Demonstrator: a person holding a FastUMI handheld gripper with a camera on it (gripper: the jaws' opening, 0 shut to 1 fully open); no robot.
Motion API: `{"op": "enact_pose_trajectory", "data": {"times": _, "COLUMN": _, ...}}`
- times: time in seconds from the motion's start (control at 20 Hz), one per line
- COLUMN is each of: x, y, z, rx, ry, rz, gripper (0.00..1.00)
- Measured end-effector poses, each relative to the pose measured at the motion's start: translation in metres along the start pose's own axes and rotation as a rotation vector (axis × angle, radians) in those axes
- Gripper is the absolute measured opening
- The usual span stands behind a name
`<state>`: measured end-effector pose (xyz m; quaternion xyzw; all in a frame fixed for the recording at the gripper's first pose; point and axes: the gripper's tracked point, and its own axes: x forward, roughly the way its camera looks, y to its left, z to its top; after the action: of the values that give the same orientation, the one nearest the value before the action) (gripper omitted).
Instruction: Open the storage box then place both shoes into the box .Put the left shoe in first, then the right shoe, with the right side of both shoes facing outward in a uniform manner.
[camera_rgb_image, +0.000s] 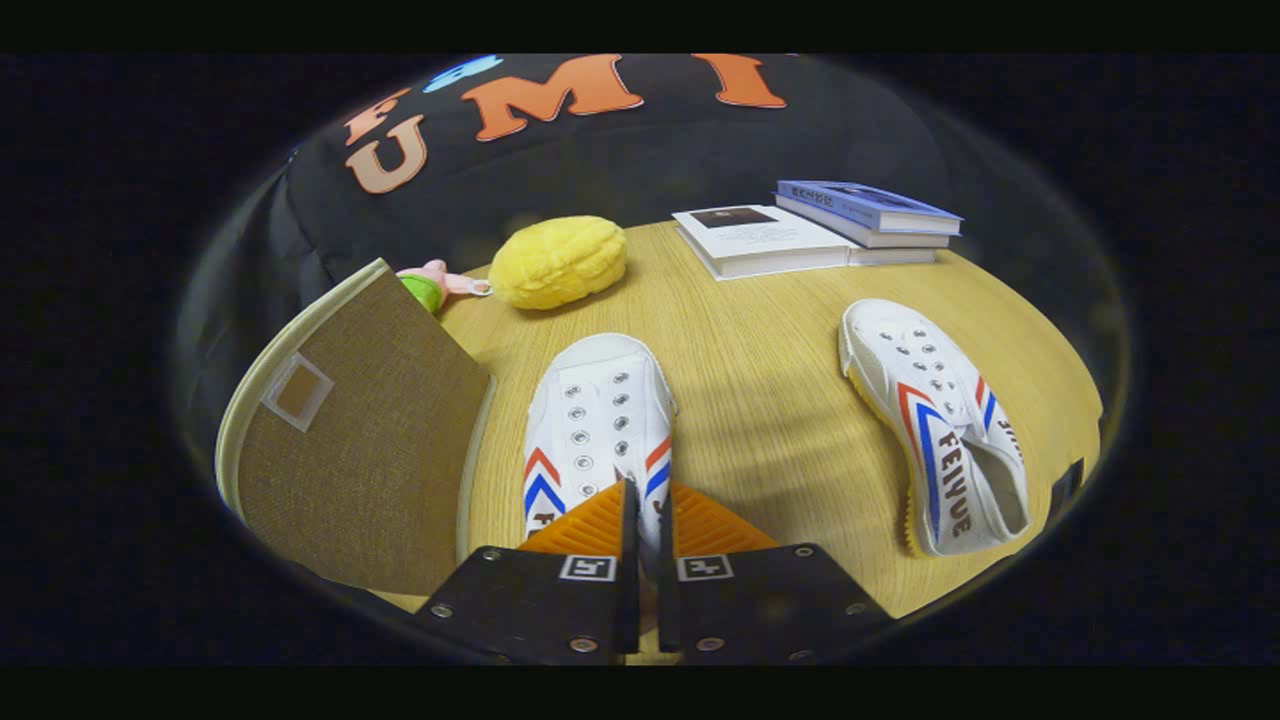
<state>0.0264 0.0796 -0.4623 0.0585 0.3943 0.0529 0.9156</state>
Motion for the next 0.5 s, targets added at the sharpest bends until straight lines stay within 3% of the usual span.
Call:
{"op": "enact_pose_trajectory", "data": {"times": 0.1, "x": -0.01, "y": 0.004, "z": 0.009, "rx": 0.083, "ry": -0.024, "rz": 0.006, "gripper": 0.01}}
{"op": "enact_pose_trajectory", "data": {"times": 0.25, "x": -0.032, "y": -0.001, "z": 0.041, "rx": 0.062, "ry": -0.077, "rz": -0.046, "gripper": 0.0}}
{"op": "enact_pose_trajectory", "data": {"times": 0.5, "x": -0.071, "y": 0.011, "z": 0.091, "rx": 0.154, "ry": -0.137, "rz": 0.0, "gripper": 0.0}}
